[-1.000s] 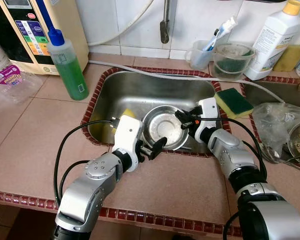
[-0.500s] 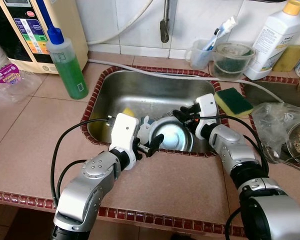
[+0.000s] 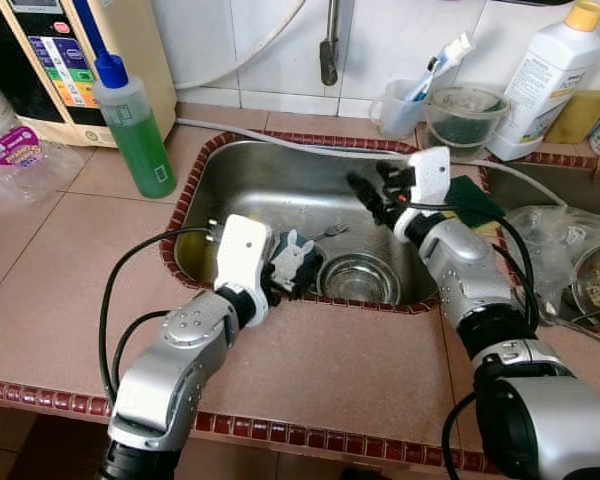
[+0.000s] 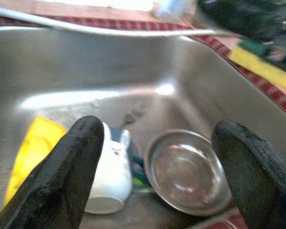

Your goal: Kitchen organization

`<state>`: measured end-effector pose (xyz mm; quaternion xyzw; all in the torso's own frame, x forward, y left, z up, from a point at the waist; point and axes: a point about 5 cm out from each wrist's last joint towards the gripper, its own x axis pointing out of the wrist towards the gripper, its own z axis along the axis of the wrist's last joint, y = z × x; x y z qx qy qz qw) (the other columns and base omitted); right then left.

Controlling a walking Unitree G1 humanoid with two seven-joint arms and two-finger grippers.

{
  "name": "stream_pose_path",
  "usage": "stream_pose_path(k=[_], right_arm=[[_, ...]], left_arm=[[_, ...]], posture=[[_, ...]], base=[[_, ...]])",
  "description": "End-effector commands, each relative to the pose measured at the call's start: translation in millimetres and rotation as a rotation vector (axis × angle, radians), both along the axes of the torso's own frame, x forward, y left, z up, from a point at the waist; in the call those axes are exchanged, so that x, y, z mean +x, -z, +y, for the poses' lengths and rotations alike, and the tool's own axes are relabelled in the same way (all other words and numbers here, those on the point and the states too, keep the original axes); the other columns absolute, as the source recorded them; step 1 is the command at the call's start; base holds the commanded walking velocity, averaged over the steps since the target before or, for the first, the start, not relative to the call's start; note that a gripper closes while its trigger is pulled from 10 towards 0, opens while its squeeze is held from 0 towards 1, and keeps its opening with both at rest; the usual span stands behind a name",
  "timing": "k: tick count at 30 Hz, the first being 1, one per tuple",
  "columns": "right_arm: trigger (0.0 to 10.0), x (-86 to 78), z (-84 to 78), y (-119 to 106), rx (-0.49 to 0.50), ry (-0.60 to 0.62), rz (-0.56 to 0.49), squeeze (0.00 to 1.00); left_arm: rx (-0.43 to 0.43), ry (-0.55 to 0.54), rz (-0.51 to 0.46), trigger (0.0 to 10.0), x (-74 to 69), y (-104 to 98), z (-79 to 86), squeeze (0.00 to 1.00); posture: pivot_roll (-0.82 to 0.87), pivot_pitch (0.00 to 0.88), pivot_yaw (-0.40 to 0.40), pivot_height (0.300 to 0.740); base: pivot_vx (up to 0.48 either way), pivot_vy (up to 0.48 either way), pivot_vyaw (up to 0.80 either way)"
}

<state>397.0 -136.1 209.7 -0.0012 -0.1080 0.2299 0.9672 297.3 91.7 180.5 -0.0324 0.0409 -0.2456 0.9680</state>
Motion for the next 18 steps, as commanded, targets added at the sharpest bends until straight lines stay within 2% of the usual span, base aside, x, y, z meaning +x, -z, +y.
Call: stream_pose_path(k=[1, 5, 9, 13, 16, 18], right_arm=[[10.0, -0.9, -1.3, -12.1, 0.016, 0.021, -0.070, 1.00], [10.0, -2.2, -3.1, -12.2, 0.006, 0.041, -0.086, 1.00], [10.0, -8.6, -19.5, -6.4, 0.036, 0.132, -0.103, 1.00], [10.0, -11.1, -20.9, -5.4, 0.039, 0.145, -0.111, 1.00], [10.0, -22.0, -23.3, 5.6, 0.041, 0.177, -0.110, 1.00], [10.0, -29.5, -21.5, 12.0, 0.041, 0.187, -0.107, 1.00]], left_arm=[[-0.011, -0.055, -0.017, 10.0, 6.9, -1.9, 9.2, 0.00], [-0.005, -0.099, -0.021, 10.0, 12.6, -1.5, 17.4, 0.00], [0.025, -0.187, -0.072, 10.0, 20.7, -3.5, 32.2, 0.00], [0.038, -0.197, -0.092, 10.0, 22.0, -3.3, 34.1, 0.00], [0.084, -0.237, -0.173, 10.0, 21.9, -0.9, 39.8, 0.00], [0.085, -0.247, -0.176, 10.0, 22.4, 2.6, 40.8, 0.00]], posture=[[-0.04, 0.077, -0.004, 0.740], [-0.05, 0.061, 0.002, 0.740], [-0.05, 0.028, 0.011, 0.740], [-0.05, 0.028, 0.011, 0.740], [-0.06, 0.011, 0.020, 0.740], [-0.06, 0.009, 0.022, 0.740]], base=[[0.000, 0.000, 0.00], [0.000, 0.000, 0.00], [0.000, 0.000, 0.00], [0.000, 0.000, 0.00], [0.000, 0.000, 0.00], [0.000, 0.000, 0.00]])
